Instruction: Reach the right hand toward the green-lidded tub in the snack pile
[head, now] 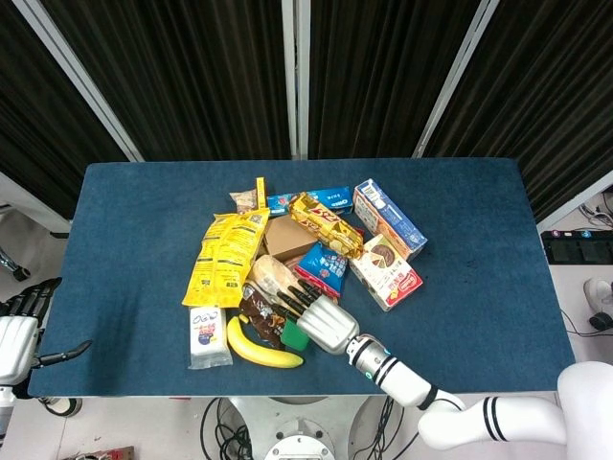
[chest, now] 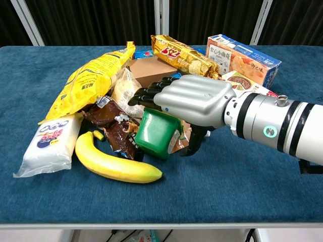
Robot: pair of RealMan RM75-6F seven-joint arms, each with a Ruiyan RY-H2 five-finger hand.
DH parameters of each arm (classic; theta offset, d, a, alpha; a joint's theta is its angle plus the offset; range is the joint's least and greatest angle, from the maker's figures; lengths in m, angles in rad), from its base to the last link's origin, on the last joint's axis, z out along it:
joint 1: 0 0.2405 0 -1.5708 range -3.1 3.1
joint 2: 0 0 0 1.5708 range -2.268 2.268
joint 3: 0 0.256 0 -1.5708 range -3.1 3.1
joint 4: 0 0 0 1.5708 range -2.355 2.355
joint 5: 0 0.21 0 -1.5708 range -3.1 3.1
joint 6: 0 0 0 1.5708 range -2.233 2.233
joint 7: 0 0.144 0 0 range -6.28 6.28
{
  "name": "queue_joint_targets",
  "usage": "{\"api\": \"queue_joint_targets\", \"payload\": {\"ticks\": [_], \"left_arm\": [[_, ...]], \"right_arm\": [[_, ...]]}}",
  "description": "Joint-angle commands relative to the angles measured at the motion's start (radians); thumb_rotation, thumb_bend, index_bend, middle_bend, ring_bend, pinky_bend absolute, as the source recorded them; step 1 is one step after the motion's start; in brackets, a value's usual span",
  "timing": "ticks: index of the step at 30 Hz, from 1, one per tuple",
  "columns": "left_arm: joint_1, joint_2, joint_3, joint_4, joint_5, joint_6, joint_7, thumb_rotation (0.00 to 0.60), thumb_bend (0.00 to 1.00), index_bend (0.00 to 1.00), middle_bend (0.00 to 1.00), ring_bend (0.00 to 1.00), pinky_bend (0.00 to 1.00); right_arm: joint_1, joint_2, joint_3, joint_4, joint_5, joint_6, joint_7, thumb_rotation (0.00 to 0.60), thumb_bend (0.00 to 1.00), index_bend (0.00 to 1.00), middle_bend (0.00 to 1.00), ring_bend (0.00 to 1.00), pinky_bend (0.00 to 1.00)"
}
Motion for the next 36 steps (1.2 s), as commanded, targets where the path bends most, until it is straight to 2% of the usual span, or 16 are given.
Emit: {"api": "queue_joint_targets", "payload": {"ticks": [1,5,7,9,15,24,27,32,36], "left_arm": [[0.001,-0.001,0.001,0.005,0.0,-0.001,-0.003,0.285,0.0,0.08,0.1,0.12,0.24],[0.001,-0.002,0.0,0.011,-0.002,-0.005,-0.008,0.284,0.0,0.08,0.1,0.12,0.24],[0.0,-0.003,0.0,0.013,-0.002,-0.007,-0.011,0.287,0.0,0.08,0.1,0.12,0.24],[-0.001,-0.002,-0.001,0.014,-0.005,-0.009,-0.016,0.29,0.0,0.08,0.1,0.12,0.24],[0.003,0.0,-0.001,0.024,-0.012,-0.013,-0.027,0.292,0.0,0.08,0.1,0.12,0.24],[0.001,-0.002,-0.002,0.032,-0.014,-0.021,-0.035,0.296,0.0,0.08,0.1,0.12,0.24],[-0.001,-0.002,-0.001,0.032,-0.013,-0.024,-0.034,0.303,0.0,0.08,0.1,0.12,0.24],[-0.001,0.0,0.0,0.029,-0.014,-0.028,-0.031,0.318,0.0,0.08,0.1,0.12,0.24],[-0.002,0.002,-0.001,0.024,-0.012,-0.027,-0.027,0.327,0.0,0.08,0.1,0.12,0.24]], "right_arm": [[0.007,-0.004,-0.008,0.004,-0.005,0.008,0.005,0.6,0.08,0.0,0.0,0.0,0.02],[0.014,-0.007,-0.018,0.015,-0.012,0.016,0.014,0.6,0.11,0.01,0.04,0.0,0.09],[0.019,-0.009,-0.021,0.022,-0.015,0.02,0.017,0.6,0.13,0.04,0.07,0.03,0.14],[0.023,-0.013,-0.025,0.029,-0.017,0.02,0.024,0.6,0.16,0.12,0.12,0.08,0.21],[0.038,-0.023,-0.035,0.054,-0.025,0.018,0.042,0.6,0.18,0.28,0.21,0.19,0.32],[0.035,-0.035,-0.052,0.08,-0.079,0.059,0.075,0.6,0.18,0.59,0.41,0.32,0.34],[0.029,-0.034,-0.055,0.086,-0.098,0.079,0.087,0.6,0.18,0.67,0.47,0.37,0.34],[0.021,-0.029,-0.056,0.09,-0.133,0.109,0.116,0.6,0.21,0.74,0.53,0.42,0.34],[0.014,-0.021,-0.055,0.088,-0.157,0.132,0.133,0.6,0.24,0.76,0.56,0.45,0.35]]}}
